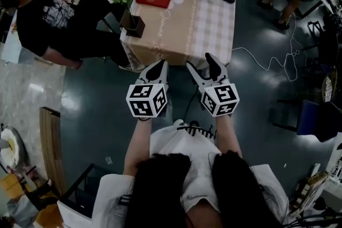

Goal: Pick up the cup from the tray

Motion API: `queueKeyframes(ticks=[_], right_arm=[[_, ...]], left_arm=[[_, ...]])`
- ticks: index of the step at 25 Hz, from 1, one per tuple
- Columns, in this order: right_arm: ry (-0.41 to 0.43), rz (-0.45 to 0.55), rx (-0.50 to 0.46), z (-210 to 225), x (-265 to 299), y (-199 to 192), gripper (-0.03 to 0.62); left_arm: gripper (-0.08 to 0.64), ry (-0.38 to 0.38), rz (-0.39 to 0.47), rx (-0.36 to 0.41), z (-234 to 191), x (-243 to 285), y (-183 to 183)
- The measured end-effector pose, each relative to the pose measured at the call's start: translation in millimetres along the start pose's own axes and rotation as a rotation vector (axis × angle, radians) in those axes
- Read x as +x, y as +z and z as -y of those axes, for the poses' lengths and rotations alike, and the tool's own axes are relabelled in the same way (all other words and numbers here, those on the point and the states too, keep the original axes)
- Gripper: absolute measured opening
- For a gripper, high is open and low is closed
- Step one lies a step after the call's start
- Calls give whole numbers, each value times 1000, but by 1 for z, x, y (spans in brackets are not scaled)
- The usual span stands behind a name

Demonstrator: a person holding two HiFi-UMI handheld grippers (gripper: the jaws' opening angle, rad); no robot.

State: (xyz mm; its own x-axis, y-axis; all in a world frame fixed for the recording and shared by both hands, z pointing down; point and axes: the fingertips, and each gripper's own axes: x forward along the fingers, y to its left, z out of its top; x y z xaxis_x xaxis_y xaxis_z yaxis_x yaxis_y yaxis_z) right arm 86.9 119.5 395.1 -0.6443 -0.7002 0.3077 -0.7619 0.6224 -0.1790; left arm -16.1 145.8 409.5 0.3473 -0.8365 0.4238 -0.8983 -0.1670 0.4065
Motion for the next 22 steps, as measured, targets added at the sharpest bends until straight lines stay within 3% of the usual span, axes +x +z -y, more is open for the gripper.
queueKeyframes(ticks=[14, 22], right_arm=[[-24, -7, 20, 13, 108, 46, 311], [-100, 22, 20, 24, 148, 64, 339]], left_arm=[[9, -25, -49, 19, -65, 62, 66], [9, -58, -80, 36, -91, 83, 86]])
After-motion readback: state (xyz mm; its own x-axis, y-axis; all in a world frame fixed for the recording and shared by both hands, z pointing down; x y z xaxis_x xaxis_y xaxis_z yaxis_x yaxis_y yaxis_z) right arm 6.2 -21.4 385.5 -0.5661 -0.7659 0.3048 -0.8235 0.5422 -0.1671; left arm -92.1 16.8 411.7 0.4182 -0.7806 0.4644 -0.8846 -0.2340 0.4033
